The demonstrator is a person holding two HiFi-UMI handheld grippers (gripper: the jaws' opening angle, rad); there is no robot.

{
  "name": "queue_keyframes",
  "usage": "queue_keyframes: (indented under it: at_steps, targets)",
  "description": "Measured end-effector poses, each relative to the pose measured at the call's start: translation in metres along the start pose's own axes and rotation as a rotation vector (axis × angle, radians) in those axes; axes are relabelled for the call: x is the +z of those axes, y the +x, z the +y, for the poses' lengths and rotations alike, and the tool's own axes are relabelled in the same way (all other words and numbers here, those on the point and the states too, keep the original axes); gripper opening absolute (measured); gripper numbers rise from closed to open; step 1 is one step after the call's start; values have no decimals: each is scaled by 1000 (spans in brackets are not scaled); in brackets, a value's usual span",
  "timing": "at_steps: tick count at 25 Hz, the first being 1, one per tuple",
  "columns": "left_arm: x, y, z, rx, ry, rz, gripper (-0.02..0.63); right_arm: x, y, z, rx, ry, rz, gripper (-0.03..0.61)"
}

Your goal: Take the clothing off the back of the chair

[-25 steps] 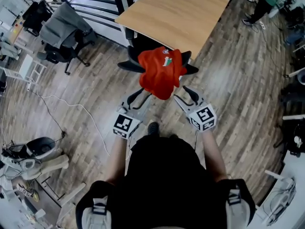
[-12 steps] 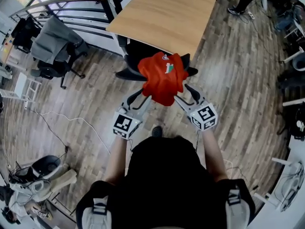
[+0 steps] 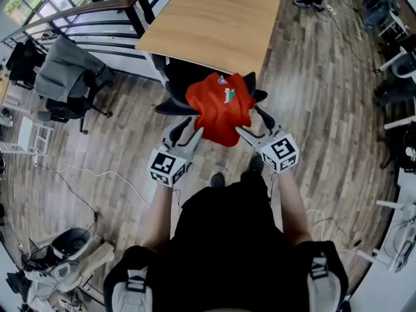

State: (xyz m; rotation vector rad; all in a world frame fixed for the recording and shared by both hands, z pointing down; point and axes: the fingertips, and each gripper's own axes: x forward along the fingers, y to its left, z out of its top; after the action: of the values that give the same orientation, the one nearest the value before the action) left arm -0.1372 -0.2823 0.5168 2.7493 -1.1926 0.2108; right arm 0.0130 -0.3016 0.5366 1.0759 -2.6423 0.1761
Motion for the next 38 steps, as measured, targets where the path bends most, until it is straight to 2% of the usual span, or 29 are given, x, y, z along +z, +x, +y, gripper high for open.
queue_keyframes:
  at_steps: [6,14,18,21,25,30,33,38]
  targets:
    - [-11,17,-3,-35,-49,63,210,-1,11,-11,37,2,26,383]
    - [-16,31,-1,-23,-62,93,218,-5,23,-17,94,7,44,387]
    - [-22,33,-2,-30,-68,104,218,-6,29,-17,117,-20,-18,387]
    - [-21,39,-6,-46,-60,114,218,-5,27,-15,122,7,20,385]
    - [-18,45,-9,-65,-46,120,218,-6,30,-3,146,9,59,365]
    - [-17,49,-9,-79,-44,128,218,0,34,2,182,-7,28,320]
    - [-15,51,-12,-80,-46,131,218,2,34,1,186,35,24,288]
    - [-13,55,-14,-81,-49,125,216,5,39,5,202,48,16,250]
